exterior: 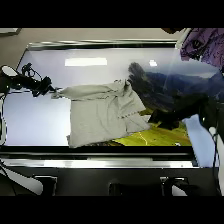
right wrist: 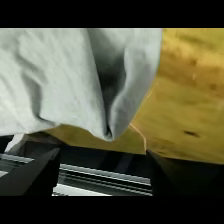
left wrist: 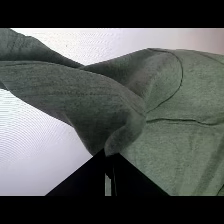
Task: Fold the clothes and pants, and hang the long-sleeved shirts on hangers.
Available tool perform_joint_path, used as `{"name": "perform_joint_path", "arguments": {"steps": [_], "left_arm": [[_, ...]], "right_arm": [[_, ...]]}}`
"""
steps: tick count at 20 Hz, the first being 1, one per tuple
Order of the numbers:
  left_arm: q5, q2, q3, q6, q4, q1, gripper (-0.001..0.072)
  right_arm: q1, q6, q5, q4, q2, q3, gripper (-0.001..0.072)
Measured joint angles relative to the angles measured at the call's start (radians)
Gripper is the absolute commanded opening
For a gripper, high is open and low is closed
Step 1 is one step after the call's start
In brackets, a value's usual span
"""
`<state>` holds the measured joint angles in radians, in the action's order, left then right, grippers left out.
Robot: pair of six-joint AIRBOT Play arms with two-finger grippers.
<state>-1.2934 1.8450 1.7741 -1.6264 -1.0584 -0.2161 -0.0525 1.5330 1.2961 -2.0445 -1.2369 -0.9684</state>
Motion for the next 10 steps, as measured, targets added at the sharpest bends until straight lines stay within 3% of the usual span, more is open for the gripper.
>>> {"name": "perform_joint_path", "arguments": {"steps": [3,5,7,8,10], "left_arm": [[-0.006,0.0,0.0,0.0,0.0,0.0,0.0023],[-0.006,0.0,0.0,0.0,0.0,0.0,0.0023],[-0.007,0.0,0.0,0.001,0.0,0.0,0.0023],[-0.009,0.0,0.0,0.002,0.0,0.0,0.0023],[-0.017,0.0,0.0,0.003,-0.001,0.0,0.0023]], "right_arm": [[0.058,-0.021,-0.169,-0.052,0.037,0.177,0.0595],[0.103,-0.052,-0.3,-0.07,0.037,0.232,0.0514],[0.137,-0.095,-0.429,-0.079,0.022,0.257,0.0315],[0.147,-0.113,-0.48,-0.081,0.014,0.259,0.0065],[0.16,-0.143,-0.562,-0.073,-0.003,0.228,0.0037]]}}
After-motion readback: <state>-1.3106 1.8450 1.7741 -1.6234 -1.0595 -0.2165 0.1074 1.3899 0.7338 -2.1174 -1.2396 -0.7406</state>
